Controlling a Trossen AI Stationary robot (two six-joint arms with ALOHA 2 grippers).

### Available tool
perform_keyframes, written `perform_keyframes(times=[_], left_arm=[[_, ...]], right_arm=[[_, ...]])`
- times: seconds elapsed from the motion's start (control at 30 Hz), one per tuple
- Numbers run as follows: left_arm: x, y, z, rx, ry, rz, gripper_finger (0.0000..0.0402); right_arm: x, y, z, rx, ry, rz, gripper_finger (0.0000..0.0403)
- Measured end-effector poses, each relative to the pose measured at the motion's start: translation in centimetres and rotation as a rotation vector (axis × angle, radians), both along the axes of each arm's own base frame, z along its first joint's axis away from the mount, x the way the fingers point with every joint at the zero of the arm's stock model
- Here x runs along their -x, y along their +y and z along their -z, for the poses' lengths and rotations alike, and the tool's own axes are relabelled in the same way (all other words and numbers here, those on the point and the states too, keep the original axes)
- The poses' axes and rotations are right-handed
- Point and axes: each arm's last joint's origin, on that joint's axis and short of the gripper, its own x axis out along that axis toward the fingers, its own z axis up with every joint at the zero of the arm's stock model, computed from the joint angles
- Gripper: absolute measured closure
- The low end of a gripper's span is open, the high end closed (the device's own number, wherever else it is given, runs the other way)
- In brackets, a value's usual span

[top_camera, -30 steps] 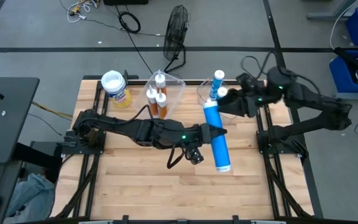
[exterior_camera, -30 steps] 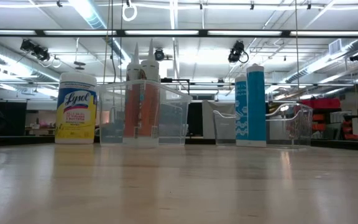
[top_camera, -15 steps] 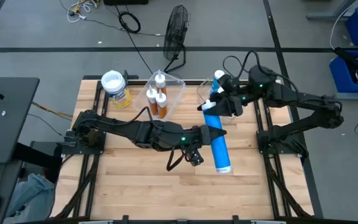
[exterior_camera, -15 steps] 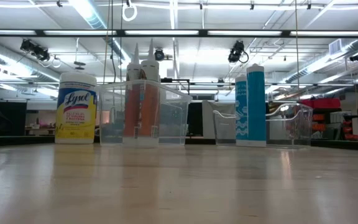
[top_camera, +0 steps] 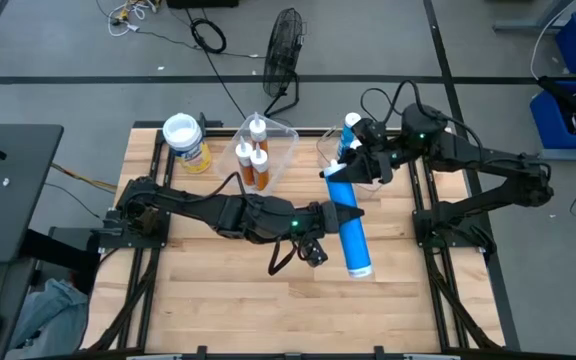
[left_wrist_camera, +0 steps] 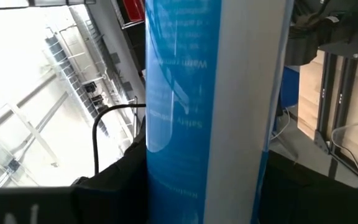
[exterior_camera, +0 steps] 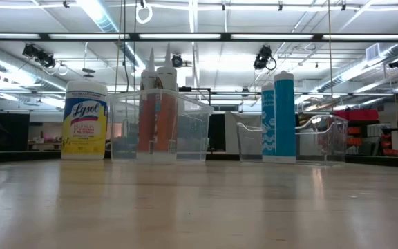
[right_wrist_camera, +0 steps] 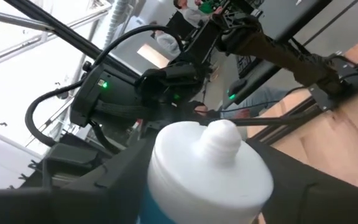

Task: Pick & place silicon tubes, Sealant and Lysol wipes
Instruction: Put the blue sealant into the right transparent bin

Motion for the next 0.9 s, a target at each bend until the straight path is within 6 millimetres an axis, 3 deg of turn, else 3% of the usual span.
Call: perform_keyframes(times=[0.73, 0.9], left_arm=[[-0.04, 0.12, 0.01, -0.005, 0.000, 0.001, 0.0178], [-0.04, 0.13, -0.03, 0.024, -0.010, -0.005, 0.0159]], right_arm=[[0.02, 0.09, -0.02, -0.006, 0.000, -0.039, 0.0170], [0.09, 0.14, -0.11, 0.008, -0.013, -0.055, 0.0171]])
